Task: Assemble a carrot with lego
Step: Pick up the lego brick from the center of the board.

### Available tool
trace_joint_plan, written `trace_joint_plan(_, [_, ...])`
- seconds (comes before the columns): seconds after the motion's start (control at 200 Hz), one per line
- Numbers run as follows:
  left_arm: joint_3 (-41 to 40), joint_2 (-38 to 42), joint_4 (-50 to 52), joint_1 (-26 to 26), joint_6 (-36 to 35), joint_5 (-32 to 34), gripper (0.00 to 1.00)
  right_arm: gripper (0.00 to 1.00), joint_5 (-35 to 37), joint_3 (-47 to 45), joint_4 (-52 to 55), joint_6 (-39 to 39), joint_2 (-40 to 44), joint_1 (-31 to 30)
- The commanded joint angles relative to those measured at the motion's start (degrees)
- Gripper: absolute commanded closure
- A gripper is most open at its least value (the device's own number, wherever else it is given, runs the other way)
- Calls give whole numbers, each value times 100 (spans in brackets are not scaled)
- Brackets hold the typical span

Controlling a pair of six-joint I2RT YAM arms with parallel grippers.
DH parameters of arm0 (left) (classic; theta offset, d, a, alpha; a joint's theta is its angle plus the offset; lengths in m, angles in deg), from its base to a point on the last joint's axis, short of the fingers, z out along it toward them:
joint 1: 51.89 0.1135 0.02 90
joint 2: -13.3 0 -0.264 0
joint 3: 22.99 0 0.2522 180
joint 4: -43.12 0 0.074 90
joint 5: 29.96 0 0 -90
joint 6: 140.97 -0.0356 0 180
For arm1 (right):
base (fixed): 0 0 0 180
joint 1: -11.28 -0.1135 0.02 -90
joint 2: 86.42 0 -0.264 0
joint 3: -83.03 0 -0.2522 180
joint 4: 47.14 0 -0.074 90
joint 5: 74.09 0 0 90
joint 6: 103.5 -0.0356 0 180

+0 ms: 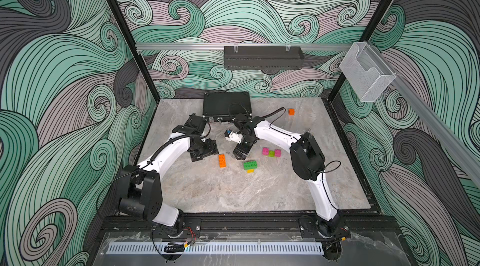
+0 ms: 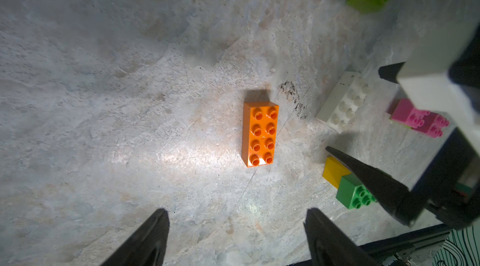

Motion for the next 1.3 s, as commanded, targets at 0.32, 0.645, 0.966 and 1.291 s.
trace_joint_plan(0.32, [-20,86,-39,127,40,-138,16,4,155,126,142,93,-326,-24])
trace_joint_plan(0.645, [-14,98,-22,158,34,-129,16,16,291,391,141,4,-483,-83])
trace_joint_plan(0.966, [-48,108,-15,191,10,-129,16,33,351,594,410,-20,-624,-94])
trace_joint_plan(1.291, [-40,100,-12,208,-2,-156,16,7,447,621,469,-258,-678,-57])
